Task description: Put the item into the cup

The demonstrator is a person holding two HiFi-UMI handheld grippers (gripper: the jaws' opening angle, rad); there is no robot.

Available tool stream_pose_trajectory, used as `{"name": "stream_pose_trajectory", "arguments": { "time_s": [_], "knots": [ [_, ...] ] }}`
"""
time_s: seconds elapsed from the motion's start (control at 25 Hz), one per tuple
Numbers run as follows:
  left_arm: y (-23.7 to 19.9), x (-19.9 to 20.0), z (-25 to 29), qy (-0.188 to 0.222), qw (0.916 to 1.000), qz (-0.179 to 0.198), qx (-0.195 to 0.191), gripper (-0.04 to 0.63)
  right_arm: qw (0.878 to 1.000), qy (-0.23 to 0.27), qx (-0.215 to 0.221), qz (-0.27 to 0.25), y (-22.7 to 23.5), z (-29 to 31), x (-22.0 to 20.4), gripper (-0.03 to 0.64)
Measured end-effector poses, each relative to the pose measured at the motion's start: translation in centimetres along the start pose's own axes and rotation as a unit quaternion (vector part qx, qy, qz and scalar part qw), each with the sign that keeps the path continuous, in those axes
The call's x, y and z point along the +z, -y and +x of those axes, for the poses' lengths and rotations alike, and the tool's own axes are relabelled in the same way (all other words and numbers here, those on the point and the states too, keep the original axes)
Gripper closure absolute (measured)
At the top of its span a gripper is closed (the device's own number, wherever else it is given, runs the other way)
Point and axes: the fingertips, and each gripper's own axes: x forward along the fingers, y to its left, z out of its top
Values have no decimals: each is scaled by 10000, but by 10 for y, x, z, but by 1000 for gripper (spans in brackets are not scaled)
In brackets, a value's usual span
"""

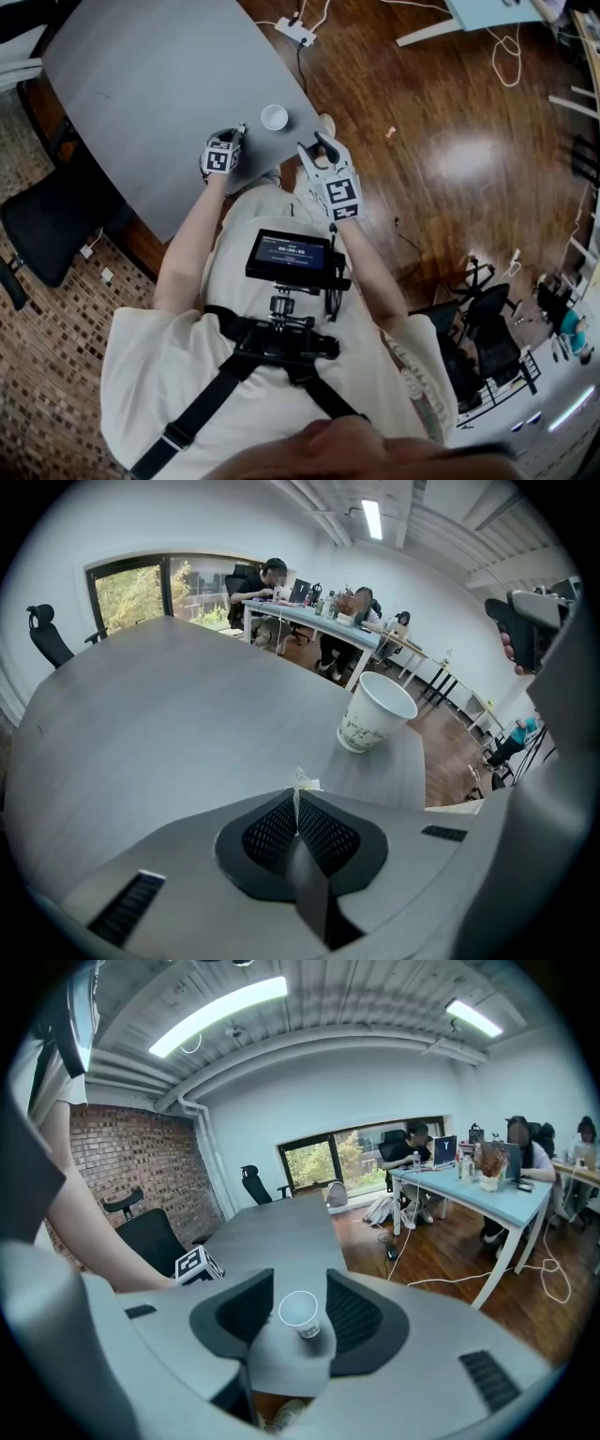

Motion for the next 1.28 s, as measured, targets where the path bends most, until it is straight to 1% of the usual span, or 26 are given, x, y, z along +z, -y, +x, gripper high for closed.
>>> {"name": "stream_pose_trajectory", "arguments": {
  "time_s": [0.16,0.28,0.4,0.52,0.64,0.76,0.88,0.96,1.08,1.28],
  "knots": [
    [15,21,-13,266,9996,65,-114,592,10000,-6,16,14,2,3,-2,428],
    [25,46,-34,658,9977,45,-148,592,10000,37,17,29,2,4,0,428],
    [38,76,-60,1094,9938,93,-165,594,10000,26,25,12,4,5,-3,428],
    [49,98,-77,1391,9896,314,-189,594,10000,21,16,25,7,4,-6,428],
    [62,113,-83,1516,9860,648,-253,594,10000,29,0,22,8,3,-5,428],
    [79,125,-80,1487,9833,959,-415,594,10000,27,-1,37,9,4,-5,428],
    [94,125,-65,1240,9829,1222,-595,594,10000,46,-18,51,9,5,-6,428],
    [101,122,-54,1051,9835,1303,-693,594,10000,58,-31,66,8,6,-6,428],
    [105,121,-44,858,9843,1375,-697,594,9999,44,-48,82,8,6,-10,428],
    [108,113,-24,447,9832,1652,-630,594,9999,31,-90,134,10,4,-17,428]
  ]
}}
